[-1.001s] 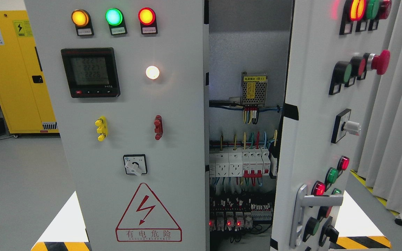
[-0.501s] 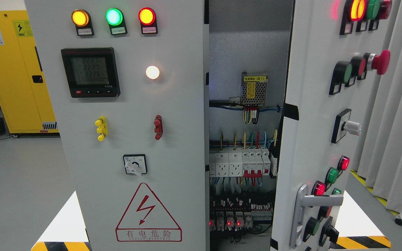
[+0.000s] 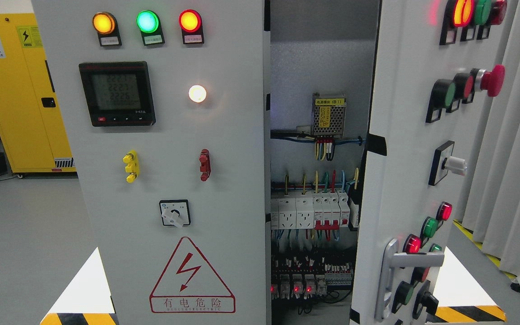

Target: Open door with both hands

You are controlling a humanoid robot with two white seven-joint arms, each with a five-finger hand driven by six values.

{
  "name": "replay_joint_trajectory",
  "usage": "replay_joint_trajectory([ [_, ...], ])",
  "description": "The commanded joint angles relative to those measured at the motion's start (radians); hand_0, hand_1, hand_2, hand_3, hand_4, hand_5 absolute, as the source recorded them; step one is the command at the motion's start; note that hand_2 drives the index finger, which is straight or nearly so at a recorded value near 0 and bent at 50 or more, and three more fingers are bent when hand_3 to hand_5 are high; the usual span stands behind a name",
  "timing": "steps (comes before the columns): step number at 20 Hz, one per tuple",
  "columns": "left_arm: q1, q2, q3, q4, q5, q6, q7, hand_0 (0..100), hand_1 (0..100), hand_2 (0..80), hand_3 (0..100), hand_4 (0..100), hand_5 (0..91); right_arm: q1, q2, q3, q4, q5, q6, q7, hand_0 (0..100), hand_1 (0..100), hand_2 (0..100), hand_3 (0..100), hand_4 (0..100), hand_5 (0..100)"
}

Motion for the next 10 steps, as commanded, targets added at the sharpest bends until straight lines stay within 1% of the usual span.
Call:
replay_joint_trajectory([
  [1,-0.031,0.264,-0.074,-0.372,0.120,0.001,0.004,0,0,0.0,0,0,0.0,0.000,0.002,0.023,0.000,-0.021,0.001,0.000,20,12,0,0,0,0],
  [3,-0.095,0.319,-0.075,-0.383,0.175,0.024,0.005,0,0,0.0,0,0,0.0,0.000,0.003,0.024,0.000,-0.021,0.001,0.000,20,12,0,0,0,0],
  [4,-0.144,0.329,-0.074,-0.383,0.204,0.062,0.005,0,0,0.0,0,0,0.0,0.000,0.005,0.024,0.000,-0.021,0.001,0.000,20,12,0,0,0,0],
  [7,-0.328,0.324,-0.078,-0.381,0.336,0.233,0.005,0,0,0.0,0,0,0.0,0.000,0.005,0.024,0.000,-0.021,0.001,0.000,20,12,0,0,0,0],
  [8,-0.392,0.324,-0.098,-0.381,0.379,0.281,0.005,0,0,0.0,0,0,0.0,0.000,0.005,0.024,0.000,-0.021,0.001,0.000,20,12,0,0,0,0],
  [10,-0.517,0.326,-0.142,-0.380,0.436,0.329,0.005,0,0,0.0,0,0,0.0,0.000,0.005,0.024,0.000,-0.021,0.001,0.000,20,12,0,0,0,0],
])
